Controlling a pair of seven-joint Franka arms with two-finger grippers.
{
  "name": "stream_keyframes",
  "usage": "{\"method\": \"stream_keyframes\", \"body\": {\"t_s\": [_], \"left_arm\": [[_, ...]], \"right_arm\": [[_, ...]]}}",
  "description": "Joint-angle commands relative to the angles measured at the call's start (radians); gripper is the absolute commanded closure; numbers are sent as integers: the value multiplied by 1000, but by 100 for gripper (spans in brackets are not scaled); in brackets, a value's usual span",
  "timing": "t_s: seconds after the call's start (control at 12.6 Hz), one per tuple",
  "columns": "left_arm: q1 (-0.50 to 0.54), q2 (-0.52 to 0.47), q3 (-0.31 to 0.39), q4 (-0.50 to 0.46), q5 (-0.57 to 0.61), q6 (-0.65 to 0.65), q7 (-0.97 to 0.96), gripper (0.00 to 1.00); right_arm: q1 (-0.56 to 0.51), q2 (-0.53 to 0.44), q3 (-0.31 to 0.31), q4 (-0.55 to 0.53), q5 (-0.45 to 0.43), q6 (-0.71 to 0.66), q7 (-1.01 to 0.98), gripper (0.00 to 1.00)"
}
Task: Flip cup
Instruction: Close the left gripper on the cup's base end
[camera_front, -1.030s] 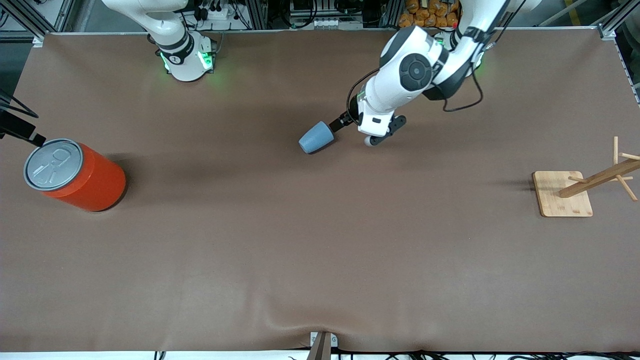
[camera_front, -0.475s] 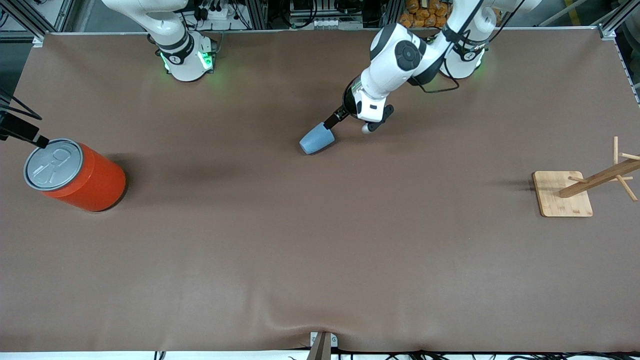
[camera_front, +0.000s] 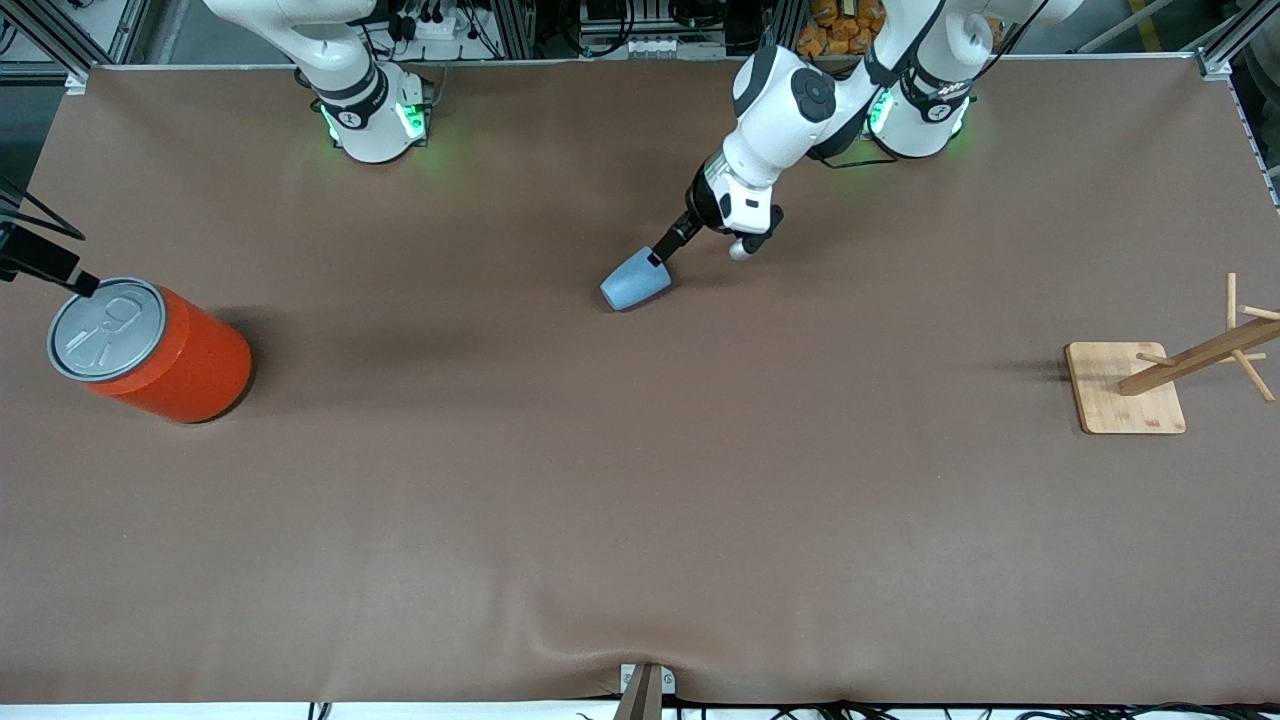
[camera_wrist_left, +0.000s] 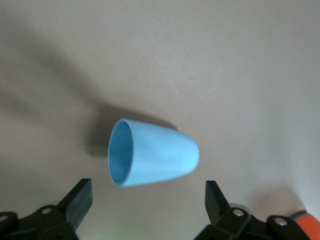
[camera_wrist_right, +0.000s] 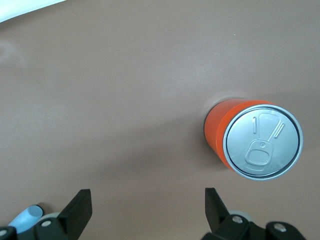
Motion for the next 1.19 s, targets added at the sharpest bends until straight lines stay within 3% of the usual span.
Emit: {"method": "stream_keyframes", "body": {"t_s": [0.0, 0.24, 0.48, 1.11], "left_arm": [[-3, 30, -17, -17, -16, 77, 2, 0], [-19, 59, -22, -39, -17, 130, 2, 0], [-36, 151, -41, -27, -14, 245, 4, 0], [-66, 188, -42, -24, -14, 297, 13, 0]], "right_arm": [[2, 12, 1, 28, 14, -18, 14, 0], [3, 12, 1, 26, 14, -19, 14, 0], [5, 12, 1, 26, 15, -19, 14, 0], [3, 12, 1, 26, 18, -22, 14, 0]]}}
